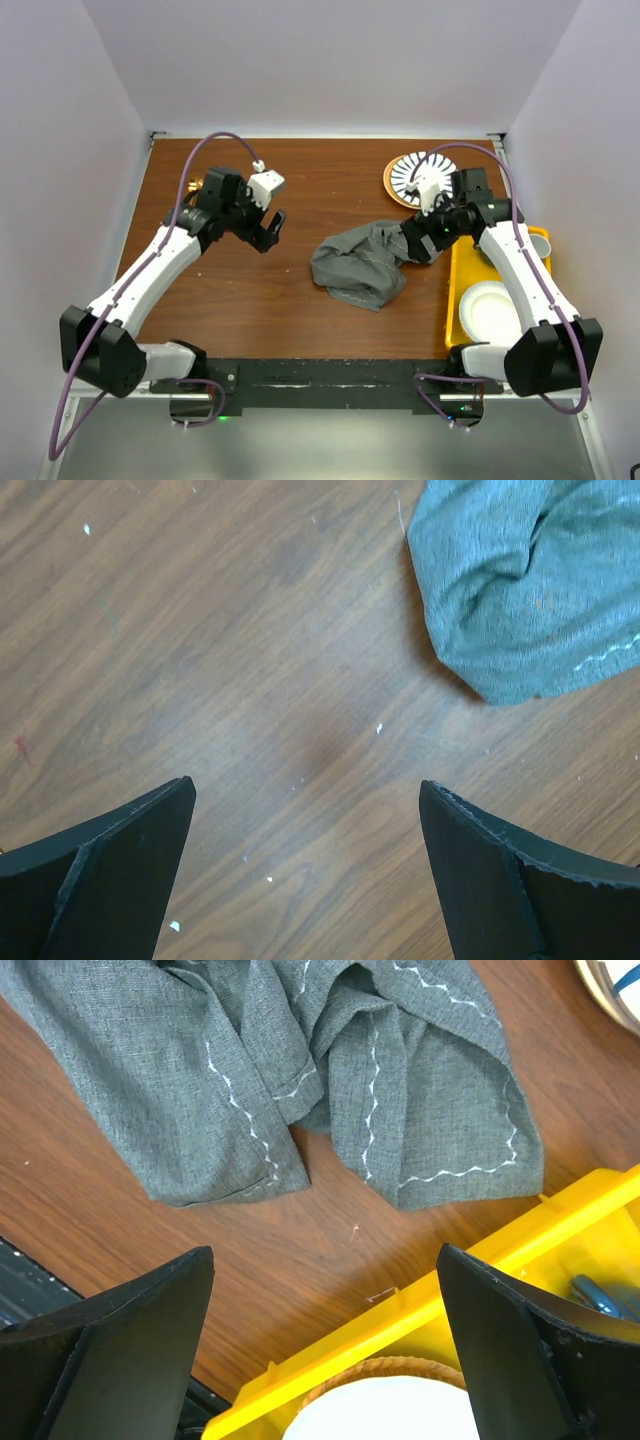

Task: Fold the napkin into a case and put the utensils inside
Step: Move the crumpled napkin to the center of the board.

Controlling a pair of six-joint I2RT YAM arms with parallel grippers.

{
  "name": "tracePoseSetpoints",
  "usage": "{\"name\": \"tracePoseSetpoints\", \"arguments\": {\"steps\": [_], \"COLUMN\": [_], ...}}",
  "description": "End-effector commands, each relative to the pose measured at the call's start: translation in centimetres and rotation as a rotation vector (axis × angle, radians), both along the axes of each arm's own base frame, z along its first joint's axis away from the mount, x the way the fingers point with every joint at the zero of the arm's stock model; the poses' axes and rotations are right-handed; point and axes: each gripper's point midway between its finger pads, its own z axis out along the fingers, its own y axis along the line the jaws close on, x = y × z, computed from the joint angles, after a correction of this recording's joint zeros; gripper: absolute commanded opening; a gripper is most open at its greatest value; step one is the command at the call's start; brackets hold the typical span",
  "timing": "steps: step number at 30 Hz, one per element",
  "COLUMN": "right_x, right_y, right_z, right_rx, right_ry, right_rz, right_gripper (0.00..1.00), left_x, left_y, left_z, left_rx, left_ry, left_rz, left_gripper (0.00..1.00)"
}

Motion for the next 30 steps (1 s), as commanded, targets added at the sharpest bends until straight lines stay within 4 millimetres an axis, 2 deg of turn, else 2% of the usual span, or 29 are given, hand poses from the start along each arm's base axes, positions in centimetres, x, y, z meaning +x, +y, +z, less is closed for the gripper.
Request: {"name": "tracePoseSetpoints", "arguments": {"steps": [1, 3, 5, 7, 11, 12, 16, 18, 21, 23, 24, 26, 27, 28, 29, 30], "right_x": [1.2, 1.3, 1.1, 0.6, -0.5, -0.7, -1.9, -2.4, -2.5, -2.4, -2.3, -2.1, -2.0, -2.0, -1.9, -1.8], "right_y": [-0.8, -0.9, -1.1, -1.0, -1.5, -1.8, -3.6, -3.6, -3.6, -3.6, -3.6, -3.6, -3.6, -3.6, -3.6, -3.6], "right_z": [0.1, -0.1, -0.1, -0.3, -1.3, -1.5, -2.6, -2.9, -2.9, -3.0, -3.1, -3.4, -3.5, -3.6, -3.7, -3.8], "right_rx": [-0.062, -0.077, -0.084, -0.078, -0.088, -0.085, -0.028, -0.013, -0.014, -0.013, -0.015, -0.013, -0.013, -0.013, -0.014, -0.014], "right_ry": [-0.037, -0.018, 0.005, 0.035, 0.097, 0.103, 0.197, 0.222, 0.211, 0.213, 0.215, 0.217, 0.222, 0.221, 0.222, 0.222], "right_rz": [0.019, 0.042, 0.025, 0.020, -0.001, -0.014, -0.101, -0.102, -0.101, -0.103, -0.103, -0.099, -0.097, -0.093, -0.093, -0.091], "right_gripper": [0.98, 0.98, 0.98, 0.98, 0.98, 0.98, 0.98, 0.98, 0.98, 0.98, 0.98, 0.98, 0.98, 0.98, 0.98, 0.98], "left_x": [2.9, 3.6, 3.8, 1.6, -0.8, -0.8, -2.4, -3.3, -3.9, -4.2, -4.1, -4.5, -4.6, -5.0, -5.3, -4.5], "left_y": [-2.3, -3.5, -5.7, -9.3, -14.6, -14.9, -18.8, -20.2, -21.0, -21.0, -20.8, -20.0, -19.6, -18.7, -17.7, -16.3], "left_z": [4.2, 4.2, 3.0, 1.6, -1.1, -2.0, -4.4, -5.9, -8.0, -9.8, -10.4, -11.7, -11.8, -11.2, -11.0, -10.2], "left_rx": [-0.070, -0.101, -0.099, -0.067, -0.038, -0.012, -0.006, -0.006, 0.021, 0.042, 0.059, 0.097, 0.122, 0.139, 0.154, 0.151], "left_ry": [-0.082, -0.081, -0.093, -0.082, -0.078, -0.091, -0.105, -0.076, -0.063, -0.026, -0.021, 0.013, 0.005, 0.004, 0.001, -0.022], "left_rz": [-0.038, -0.074, -0.127, -0.299, -0.481, -0.478, -0.566, -0.600, -0.613, -0.622, -0.624, -0.633, -0.657, -0.670, -0.680, -0.688], "left_gripper": [1.00, 1.00, 1.00, 1.00, 1.00, 1.00, 1.00, 1.00, 0.98, 0.83, 0.64, 0.46, 0.27, 0.15, 0.04, 0.00]}}
